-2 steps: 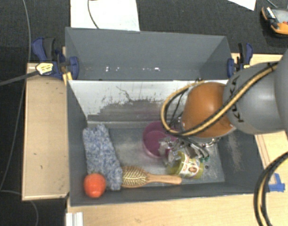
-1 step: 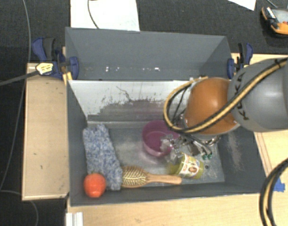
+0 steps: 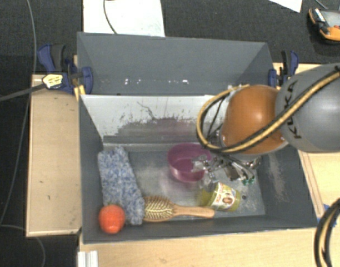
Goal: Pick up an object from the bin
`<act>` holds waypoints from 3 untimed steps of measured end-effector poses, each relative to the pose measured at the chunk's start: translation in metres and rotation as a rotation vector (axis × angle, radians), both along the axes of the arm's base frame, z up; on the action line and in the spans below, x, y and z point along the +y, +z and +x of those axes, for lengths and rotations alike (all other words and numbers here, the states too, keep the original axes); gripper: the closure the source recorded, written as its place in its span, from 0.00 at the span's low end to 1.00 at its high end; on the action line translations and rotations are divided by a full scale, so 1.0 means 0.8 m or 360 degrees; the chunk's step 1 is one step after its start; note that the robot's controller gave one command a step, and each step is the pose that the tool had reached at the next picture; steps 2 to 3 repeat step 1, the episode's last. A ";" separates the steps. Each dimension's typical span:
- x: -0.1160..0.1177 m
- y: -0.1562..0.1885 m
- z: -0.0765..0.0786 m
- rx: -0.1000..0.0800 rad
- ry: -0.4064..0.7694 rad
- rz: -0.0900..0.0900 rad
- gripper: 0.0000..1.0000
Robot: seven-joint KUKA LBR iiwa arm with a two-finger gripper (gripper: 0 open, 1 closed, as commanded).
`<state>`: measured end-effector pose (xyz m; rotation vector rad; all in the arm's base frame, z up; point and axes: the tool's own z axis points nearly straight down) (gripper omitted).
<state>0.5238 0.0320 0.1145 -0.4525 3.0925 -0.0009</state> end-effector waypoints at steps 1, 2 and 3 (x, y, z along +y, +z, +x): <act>0.000 0.053 -0.001 0.0008 -0.0004 0.0000 1.00; 0.000 0.053 -0.001 0.0008 -0.0004 0.0000 1.00; 0.000 0.053 -0.001 0.0008 -0.0004 0.0000 1.00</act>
Offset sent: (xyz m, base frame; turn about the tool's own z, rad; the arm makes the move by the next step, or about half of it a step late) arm -0.0018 0.0000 0.0344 0.0021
